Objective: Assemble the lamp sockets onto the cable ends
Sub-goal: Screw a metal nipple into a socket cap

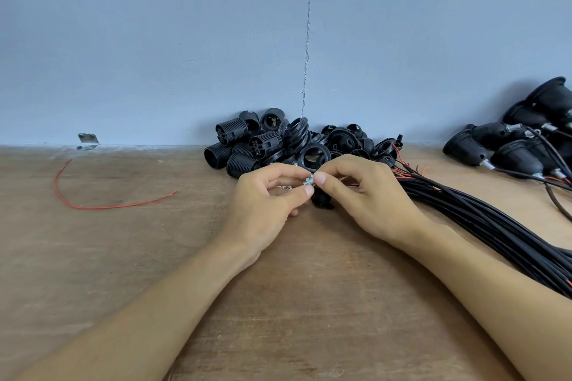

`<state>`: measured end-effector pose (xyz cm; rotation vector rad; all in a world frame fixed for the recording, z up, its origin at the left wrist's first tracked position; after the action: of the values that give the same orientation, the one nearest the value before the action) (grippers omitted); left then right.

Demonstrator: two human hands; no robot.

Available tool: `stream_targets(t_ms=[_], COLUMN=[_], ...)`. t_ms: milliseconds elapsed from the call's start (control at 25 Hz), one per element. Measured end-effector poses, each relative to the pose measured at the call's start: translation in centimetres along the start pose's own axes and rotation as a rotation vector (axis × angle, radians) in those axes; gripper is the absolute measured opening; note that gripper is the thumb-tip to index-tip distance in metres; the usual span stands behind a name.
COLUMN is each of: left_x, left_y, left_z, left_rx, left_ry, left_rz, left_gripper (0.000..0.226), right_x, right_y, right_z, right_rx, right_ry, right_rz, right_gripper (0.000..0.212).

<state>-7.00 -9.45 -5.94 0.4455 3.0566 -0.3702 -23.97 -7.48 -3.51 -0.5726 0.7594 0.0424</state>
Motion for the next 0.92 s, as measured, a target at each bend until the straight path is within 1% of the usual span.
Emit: stream_targets(t_ms=[80, 160, 280, 440, 520, 600, 680, 800, 920], left_x=[0.0, -0.05, -0.17, -0.14, -0.04, 0.04, 0.04, 0.08, 0.07], left_y=[0.05, 0.07, 0.03, 0.06, 0.17, 0.29, 0.33, 0.4, 0.41], left_z=[-0.16, -0.23, -0.17, -0.17, -0.33, -0.49, -0.53, -0.63, -0.66], left_rx=[0.029, 0.049, 0.042, 0.045, 0.064, 0.084, 0.088, 0.091, 0.096], left_ry=[-0.037, -0.047, -0.031, -0.062, -0.114, -0.166, -0.181, -0.192, -0.21], left_rz=[-0.016, -0.04, -0.058, -0.053, -0.046, -0.046, -0.051, -0.047, -0.044], left_gripper=[0.021, 0.021, 0.022, 0.024, 0.022, 0.022, 0.021, 0.02, 0.022], right_x=[0.01, 0.02, 0.08, 0.35, 0.26, 0.16, 0.15, 0.34, 0.3], right_y=[0.05, 0.15, 0.24, 0.12, 0.08, 0.11, 0.19, 0.29, 0.24], right_z=[-0.01, 0.0, 0.04, 0.12, 0.22, 0.29, 0.26, 0.32, 0.33], right_rx=[0.029, 0.042, 0.059, 0.051, 0.043, 0.052, 0.084, 0.105, 0.103], right_ry=[-0.013, -0.05, -0.181, -0.134, -0.114, -0.1, -0.14, -0.219, -0.18], right_rz=[-0.006, -0.016, -0.017, 0.023, 0.006, -0.01, -0.003, 0.036, 0.035], right_gripper=[0.023, 0.02, 0.017, 0.007, 0.018, 0.022, 0.018, 0.005, 0.007])
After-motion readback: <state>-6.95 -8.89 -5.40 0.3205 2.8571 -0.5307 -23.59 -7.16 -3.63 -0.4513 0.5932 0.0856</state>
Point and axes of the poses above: each hand's wrist, its own y-axis away from the middle knuckle, its own x-axis out of the palm, z = x × y, the point moved 4 cm from there along -y, towards the middle knuckle, and after that the axes turned 5 degrees about z, right-handed, at the moved point
